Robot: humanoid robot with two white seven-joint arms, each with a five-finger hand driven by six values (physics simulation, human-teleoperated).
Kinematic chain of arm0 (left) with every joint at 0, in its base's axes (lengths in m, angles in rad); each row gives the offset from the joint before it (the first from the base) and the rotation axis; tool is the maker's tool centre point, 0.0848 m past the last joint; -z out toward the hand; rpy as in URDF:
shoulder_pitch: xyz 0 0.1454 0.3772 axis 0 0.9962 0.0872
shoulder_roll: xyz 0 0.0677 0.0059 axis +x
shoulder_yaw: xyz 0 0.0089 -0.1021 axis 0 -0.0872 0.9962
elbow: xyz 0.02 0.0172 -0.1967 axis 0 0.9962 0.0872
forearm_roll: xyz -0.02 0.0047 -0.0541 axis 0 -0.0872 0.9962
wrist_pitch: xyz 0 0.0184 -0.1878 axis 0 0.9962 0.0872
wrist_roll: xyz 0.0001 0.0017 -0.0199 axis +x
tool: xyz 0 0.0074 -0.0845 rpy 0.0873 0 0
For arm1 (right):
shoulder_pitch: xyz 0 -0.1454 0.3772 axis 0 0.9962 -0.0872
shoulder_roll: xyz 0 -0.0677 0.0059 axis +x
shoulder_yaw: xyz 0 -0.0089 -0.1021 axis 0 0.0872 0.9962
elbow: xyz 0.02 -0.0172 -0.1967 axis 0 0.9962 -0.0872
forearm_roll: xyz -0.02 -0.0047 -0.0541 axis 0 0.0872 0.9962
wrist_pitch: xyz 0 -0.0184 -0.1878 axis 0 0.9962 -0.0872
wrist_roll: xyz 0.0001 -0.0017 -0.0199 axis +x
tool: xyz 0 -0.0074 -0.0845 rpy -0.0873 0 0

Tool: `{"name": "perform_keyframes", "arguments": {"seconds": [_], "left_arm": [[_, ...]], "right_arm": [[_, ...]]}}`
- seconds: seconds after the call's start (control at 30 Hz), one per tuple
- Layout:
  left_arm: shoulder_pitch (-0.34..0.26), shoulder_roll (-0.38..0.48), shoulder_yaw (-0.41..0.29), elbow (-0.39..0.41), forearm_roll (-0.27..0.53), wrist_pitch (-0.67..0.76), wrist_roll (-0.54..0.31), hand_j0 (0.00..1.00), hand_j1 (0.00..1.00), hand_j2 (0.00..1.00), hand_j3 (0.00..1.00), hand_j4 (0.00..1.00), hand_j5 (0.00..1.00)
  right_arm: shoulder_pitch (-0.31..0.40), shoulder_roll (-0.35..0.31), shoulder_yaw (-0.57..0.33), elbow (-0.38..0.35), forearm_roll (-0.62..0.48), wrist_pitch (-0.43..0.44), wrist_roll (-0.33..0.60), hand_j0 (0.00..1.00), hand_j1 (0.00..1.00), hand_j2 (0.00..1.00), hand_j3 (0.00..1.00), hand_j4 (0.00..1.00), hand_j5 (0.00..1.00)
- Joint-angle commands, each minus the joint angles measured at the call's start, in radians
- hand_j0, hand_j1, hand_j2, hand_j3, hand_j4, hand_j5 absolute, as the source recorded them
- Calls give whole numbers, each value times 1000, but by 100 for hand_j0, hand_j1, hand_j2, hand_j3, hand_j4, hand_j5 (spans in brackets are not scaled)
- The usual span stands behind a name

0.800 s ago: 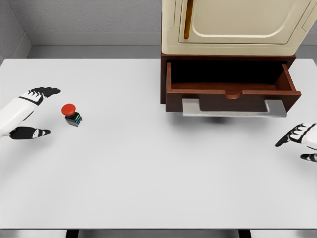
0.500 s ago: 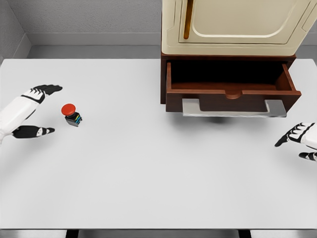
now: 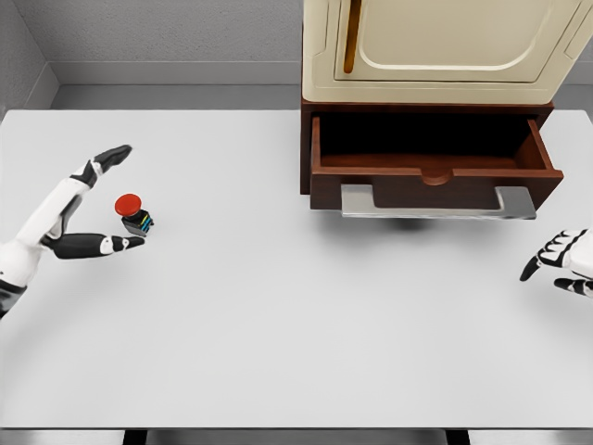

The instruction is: Put the switch into the drawer with left arm, and close the drawer with right arm

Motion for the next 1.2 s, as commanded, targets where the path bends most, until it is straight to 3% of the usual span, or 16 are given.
{"name": "perform_keyframes", "arguments": {"seconds": [0.0, 0.13, 0.27, 0.43, 0.67, 0.8, 1.17], "left_arm": [[-2, 0, -7, 25, 37, 112, -2, 100, 100, 100, 100, 100, 100], [-9, -12, -7, 52, 37, 267, -7, 100, 100, 100, 100, 100, 100], [-38, -42, -7, 95, 49, 299, -9, 100, 100, 100, 100, 100, 100], [-84, -101, -10, 172, 49, 293, -9, 100, 100, 100, 100, 100, 100], [-84, -124, -13, 209, 35, 256, -7, 100, 100, 100, 100, 100, 100], [-86, -124, -13, 218, 35, 256, -5, 79, 79, 79, 79, 79, 79], [-86, -146, -13, 253, 26, 222, -5, 79, 79, 79, 79, 79, 79]], "right_arm": [[1, -1, -1, -6, -6, 1, 1, 58, 58, 58, 58, 58, 58], [2, -1, -1, -6, -6, 1, 1, 58, 58, 58, 58, 58, 58], [2, -1, -1, -6, -4, 1, 1, 58, 58, 58, 58, 58, 58], [-2, -1, -1, -6, -4, 1, 3, 58, 58, 58, 58, 58, 58], [-3, 5, -1, -9, -1, 1, 3, 58, 58, 58, 58, 58, 58], [-3, 7, -1, -13, -1, 1, 3, 58, 58, 58, 58, 58, 58], [-3, 7, -1, -18, 5, 1, 3, 58, 58, 58, 58, 58, 58]]}}
